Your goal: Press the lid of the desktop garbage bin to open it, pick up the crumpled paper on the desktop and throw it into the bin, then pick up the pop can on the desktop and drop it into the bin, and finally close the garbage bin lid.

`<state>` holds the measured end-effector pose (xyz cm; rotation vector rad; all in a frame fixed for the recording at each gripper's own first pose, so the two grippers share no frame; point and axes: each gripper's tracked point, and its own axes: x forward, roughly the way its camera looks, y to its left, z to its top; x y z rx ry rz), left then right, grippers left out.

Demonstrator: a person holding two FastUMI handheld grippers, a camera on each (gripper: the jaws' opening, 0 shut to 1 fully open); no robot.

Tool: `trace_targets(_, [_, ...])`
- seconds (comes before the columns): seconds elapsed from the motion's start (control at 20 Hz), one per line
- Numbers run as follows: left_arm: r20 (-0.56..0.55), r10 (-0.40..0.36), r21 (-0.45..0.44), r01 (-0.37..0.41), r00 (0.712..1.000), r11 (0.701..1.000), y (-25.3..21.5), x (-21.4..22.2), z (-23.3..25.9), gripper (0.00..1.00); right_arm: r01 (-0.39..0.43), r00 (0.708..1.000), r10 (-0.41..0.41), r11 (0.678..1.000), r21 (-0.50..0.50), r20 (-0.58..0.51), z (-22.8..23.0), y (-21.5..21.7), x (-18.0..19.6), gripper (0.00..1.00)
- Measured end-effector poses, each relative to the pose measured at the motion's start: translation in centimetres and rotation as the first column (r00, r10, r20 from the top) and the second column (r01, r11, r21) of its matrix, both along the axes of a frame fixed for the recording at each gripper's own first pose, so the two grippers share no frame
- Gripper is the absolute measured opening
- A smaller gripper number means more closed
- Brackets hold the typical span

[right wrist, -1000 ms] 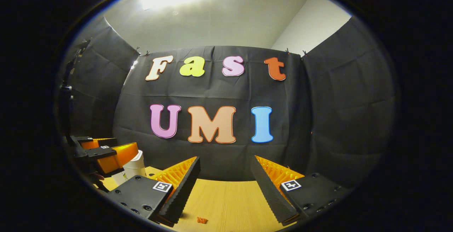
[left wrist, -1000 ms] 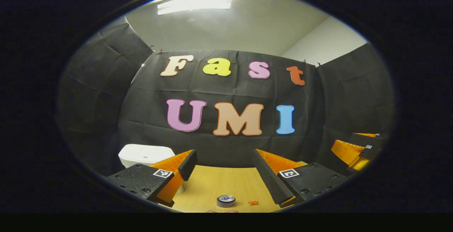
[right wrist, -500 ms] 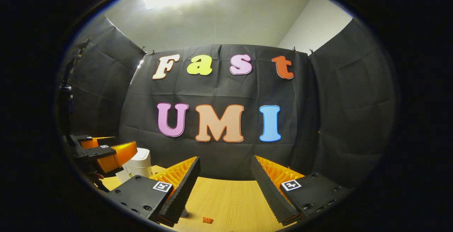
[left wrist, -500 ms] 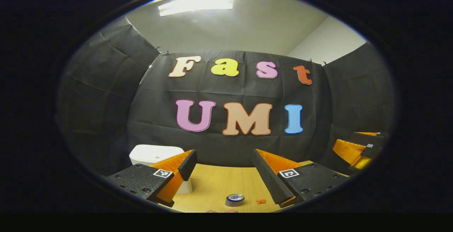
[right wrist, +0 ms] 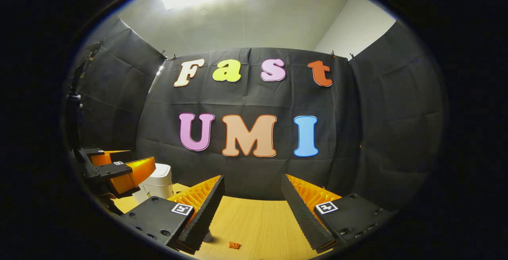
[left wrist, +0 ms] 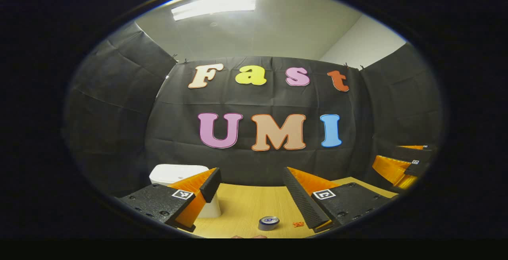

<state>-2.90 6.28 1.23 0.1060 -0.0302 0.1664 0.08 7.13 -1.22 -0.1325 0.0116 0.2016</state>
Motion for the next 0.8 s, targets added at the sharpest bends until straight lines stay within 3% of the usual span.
trace_targets(0.5, [0.009,0.085,0.063,-0.085,0.996,0.994,5.6,1.1,0.5,0.93,0.007,1.0,-0.007,1.0,-0.007,-0.03,-1.0,0.4,0.0,0.96])
trace_targets(0.55, [0.022,0.096,0.084,-0.098,0.995,0.992,6.6,1.5,1.0,0.92,0.012,0.999,-0.012,1.0,-0.011,-0.03,-1.1,0.4,-0.1,0.96])
trace_targets(0.6, [0.034,0.112,0.104,-0.115,0.993,0.988,8.0,1.9,1.4,0.84,0.016,0.999,-0.016,1.0,-0.018,-0.032,-1.2,0.5,-0.2,0.96])
trace_targets(0.8, [0.035,0.152,0.136,-0.155,0.988,0.978,12.3,4.1,1.1,0.78,0.037,0.998,-0.039,0.999,-0.039,-0.052,-2.2,0.9,-0.2,0.96])
